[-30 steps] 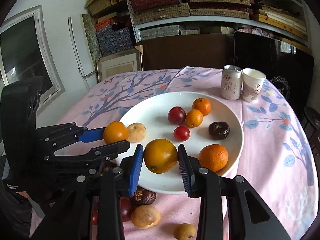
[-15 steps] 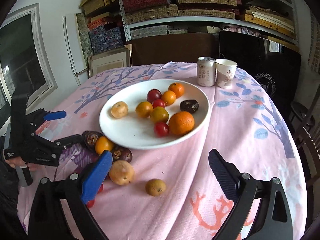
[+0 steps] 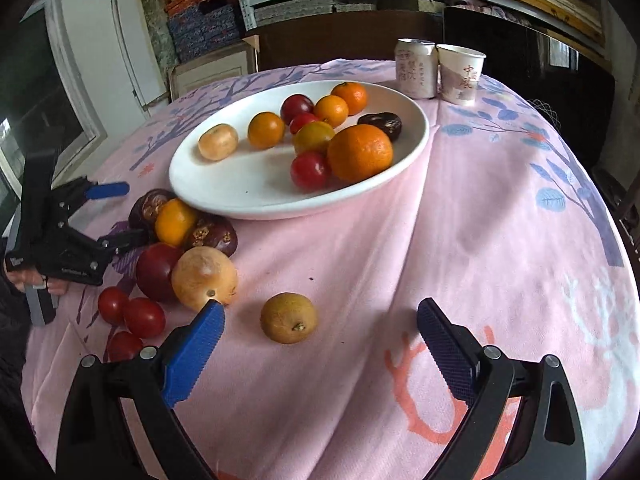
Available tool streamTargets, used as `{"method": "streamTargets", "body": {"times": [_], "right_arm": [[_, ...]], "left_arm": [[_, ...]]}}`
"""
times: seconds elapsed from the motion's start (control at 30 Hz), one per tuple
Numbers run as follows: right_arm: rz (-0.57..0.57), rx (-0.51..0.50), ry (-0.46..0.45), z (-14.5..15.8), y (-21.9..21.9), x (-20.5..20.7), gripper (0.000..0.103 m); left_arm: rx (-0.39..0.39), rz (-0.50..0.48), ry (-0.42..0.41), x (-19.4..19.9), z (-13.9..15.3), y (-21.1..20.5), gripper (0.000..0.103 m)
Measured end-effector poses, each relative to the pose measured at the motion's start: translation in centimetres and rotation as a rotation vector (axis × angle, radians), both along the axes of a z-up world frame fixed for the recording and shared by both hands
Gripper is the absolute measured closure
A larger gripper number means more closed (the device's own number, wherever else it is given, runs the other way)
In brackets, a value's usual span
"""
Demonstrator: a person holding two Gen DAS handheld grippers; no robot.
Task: Organize fruits
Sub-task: 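Grasp a dark brown fruit with the left tool while the right tool grasps a yellow-green fruit, then place the dark brown fruit and yellow-green fruit on the plate and open both tools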
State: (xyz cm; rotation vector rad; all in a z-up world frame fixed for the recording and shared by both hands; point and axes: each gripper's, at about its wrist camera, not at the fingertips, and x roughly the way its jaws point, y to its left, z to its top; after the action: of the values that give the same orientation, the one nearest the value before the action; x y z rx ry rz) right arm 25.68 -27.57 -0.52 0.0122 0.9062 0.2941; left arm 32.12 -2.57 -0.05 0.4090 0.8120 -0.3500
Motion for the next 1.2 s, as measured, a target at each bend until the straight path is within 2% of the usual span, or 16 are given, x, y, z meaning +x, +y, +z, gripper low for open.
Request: {"method": "streamTargets", "body": {"times": [0.03,0.07,0.1,0.13,0.17,0.27,0.33,0.5,0.6,0.73,0.8,0.87,0.97,1.03,1.13,1.2], "right_arm": [[0.004,-0.030,0.010,-0.3,0.5,0.1,0.006],[-0.017,-0.085,0.008,-0.5,0.9,0.1,0.015],[-0.048,-0.134,-0.006,-0.4,1.2,0.0,0.032],[-0.053,-0.103,-0.005,-0.1,1.0,-0.3,0.045],[-0.080,-0.079,0.003,0.1,0.7,-0.5,0.073],[-0.113,-0.034,0.011,0.2,0.0,-1.2,0.074],[-0.113,-0.021,-0.004,0.7,-0.2,-1.9,0.074],[-0.120,-0.018,-0.072,3.8,-0.5,-2.3,0.074],[-0.120,-0.018,-0.112,5.9,-0.6,-1.6,0.074],[-0.080,0.033,-0.156,8.4,0.2,0.3,0.074],[-0.049,0.030,-0.150,8.5,1.6,1.6,0.074],[-0.022,-0.017,-0.157,8.2,3.4,3.1,0.074],[0.003,0.003,-0.125,7.5,4.6,5.0,0.074],[-0.010,-0.003,-0.123,7.1,4.7,5.8,0.074],[-0.005,0.033,-0.094,6.4,4.0,6.7,0.074],[0.029,0.049,-0.084,6.1,4.0,6.8,0.074]], "left_arm": [[0.007,0.006,-0.008,0.2,0.0,-0.1,0.007],[-0.009,-0.006,0.008,0.2,0.0,-0.2,0.039],[-0.081,-0.053,0.054,0.1,0.1,-0.2,0.059],[-0.111,-0.051,0.079,0.0,0.2,-0.2,0.060],[-0.100,-0.048,0.069,-0.2,0.2,-0.3,0.060],[-0.087,-0.038,0.066,-0.9,0.5,-0.2,0.061],[-0.134,-0.021,0.057,-1.1,1.5,0.9,0.061],[-0.208,-0.002,-0.042,-2.1,5.7,2.4,0.061],[-0.207,-0.005,-0.084,-1.9,7.2,1.7,0.061],[-0.209,-0.034,-0.071,-1.0,7.8,-0.8,0.061],[-0.214,-0.053,-0.052,-0.3,7.6,-2.7,0.061],[-0.212,-0.087,-0.042,0.3,7.5,-4.5,0.061],[-0.218,-0.130,-0.012,1.2,7.1,-6.6,0.061],[-0.249,-0.138,0.021,2.1,6.9,-6.9,0.061],[-0.227,-0.112,0.022,2.8,6.3,-7.1,0.061],[-0.262,-0.138,0.007,2.6,6.1,-6.7,0.060]]}}
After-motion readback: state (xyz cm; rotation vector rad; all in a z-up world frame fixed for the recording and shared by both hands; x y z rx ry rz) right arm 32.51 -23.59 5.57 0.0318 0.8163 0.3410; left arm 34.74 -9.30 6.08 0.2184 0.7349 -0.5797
